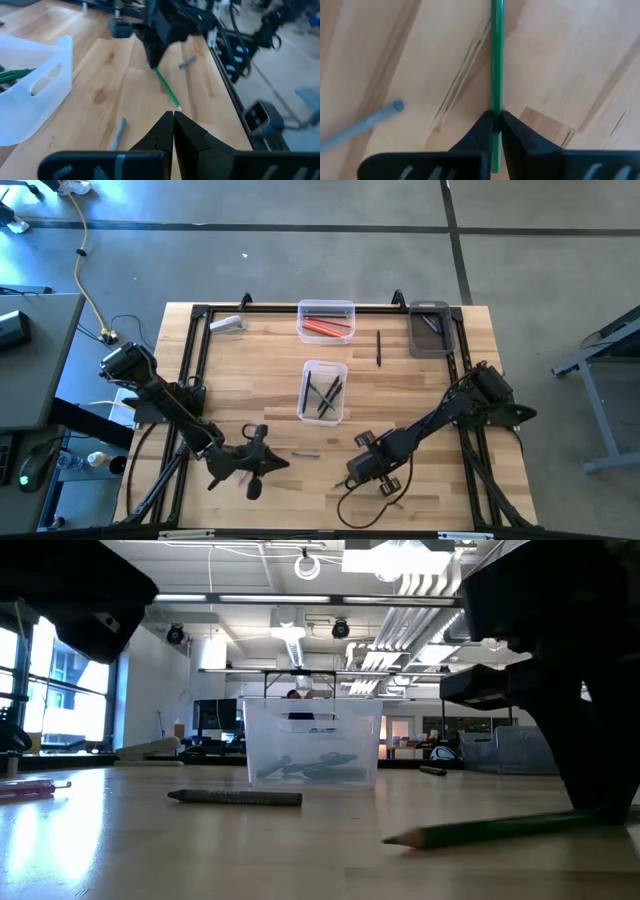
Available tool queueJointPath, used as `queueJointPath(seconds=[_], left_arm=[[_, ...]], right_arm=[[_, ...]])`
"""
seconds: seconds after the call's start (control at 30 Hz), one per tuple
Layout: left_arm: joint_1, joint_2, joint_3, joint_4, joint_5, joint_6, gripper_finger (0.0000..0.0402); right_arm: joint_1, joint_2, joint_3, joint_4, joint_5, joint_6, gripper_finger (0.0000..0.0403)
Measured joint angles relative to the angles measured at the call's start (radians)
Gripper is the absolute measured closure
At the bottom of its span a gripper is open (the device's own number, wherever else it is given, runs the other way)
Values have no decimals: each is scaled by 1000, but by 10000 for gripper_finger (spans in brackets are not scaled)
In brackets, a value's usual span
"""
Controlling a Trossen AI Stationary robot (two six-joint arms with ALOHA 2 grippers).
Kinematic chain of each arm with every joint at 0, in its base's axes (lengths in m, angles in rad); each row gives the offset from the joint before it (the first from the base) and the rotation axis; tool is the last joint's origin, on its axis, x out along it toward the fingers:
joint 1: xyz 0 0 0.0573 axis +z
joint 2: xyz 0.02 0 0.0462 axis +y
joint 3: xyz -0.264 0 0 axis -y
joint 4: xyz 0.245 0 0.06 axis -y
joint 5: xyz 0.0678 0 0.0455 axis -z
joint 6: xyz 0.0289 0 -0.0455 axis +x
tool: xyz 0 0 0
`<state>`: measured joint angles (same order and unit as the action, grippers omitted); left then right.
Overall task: Sort crayons/erasers/pens/pencils in bins
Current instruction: Put the green color pencil into the top transparent bin
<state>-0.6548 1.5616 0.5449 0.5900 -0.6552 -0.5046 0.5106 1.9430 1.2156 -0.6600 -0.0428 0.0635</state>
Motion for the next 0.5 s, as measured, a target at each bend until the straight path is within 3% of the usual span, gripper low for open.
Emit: queueJointPath(seconds=[0.13, 0.3, 0.5], left_arm=[[-1, 0, -18, 73, -1, -16, 390], [-35, 0, -79, 248, -27, -26, 365], [-68, 0, -103, 255, -114, -74, 323]], right_arm=[[3, 0, -5, 38, 37, 103, 393], [21, 2, -49, 260, 120, 260, 399], [36, 8, -94, 458, 197, 402, 399]])
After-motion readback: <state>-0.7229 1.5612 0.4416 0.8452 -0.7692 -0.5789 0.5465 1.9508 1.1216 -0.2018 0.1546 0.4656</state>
